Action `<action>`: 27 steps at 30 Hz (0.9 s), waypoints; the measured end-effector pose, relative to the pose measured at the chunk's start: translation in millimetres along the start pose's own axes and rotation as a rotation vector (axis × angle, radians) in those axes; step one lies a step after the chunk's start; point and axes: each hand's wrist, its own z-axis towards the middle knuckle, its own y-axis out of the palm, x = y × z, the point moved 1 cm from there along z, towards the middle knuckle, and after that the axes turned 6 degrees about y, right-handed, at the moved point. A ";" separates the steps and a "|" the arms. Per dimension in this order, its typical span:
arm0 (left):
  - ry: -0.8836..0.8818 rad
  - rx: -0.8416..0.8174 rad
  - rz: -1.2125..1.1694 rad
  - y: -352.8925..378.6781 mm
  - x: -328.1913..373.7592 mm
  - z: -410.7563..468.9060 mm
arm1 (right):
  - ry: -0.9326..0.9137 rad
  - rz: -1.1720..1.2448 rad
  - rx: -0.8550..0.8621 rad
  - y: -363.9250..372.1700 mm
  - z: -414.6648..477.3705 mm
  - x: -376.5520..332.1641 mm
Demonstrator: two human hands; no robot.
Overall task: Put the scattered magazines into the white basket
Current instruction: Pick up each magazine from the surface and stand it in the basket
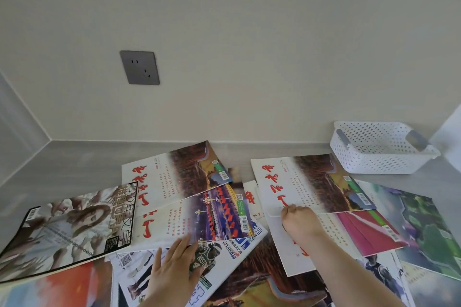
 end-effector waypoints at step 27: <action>-0.333 0.321 -0.860 2.3 192.5 56.1 | -0.369 0.569 0.314 37.8 -56.6 94.2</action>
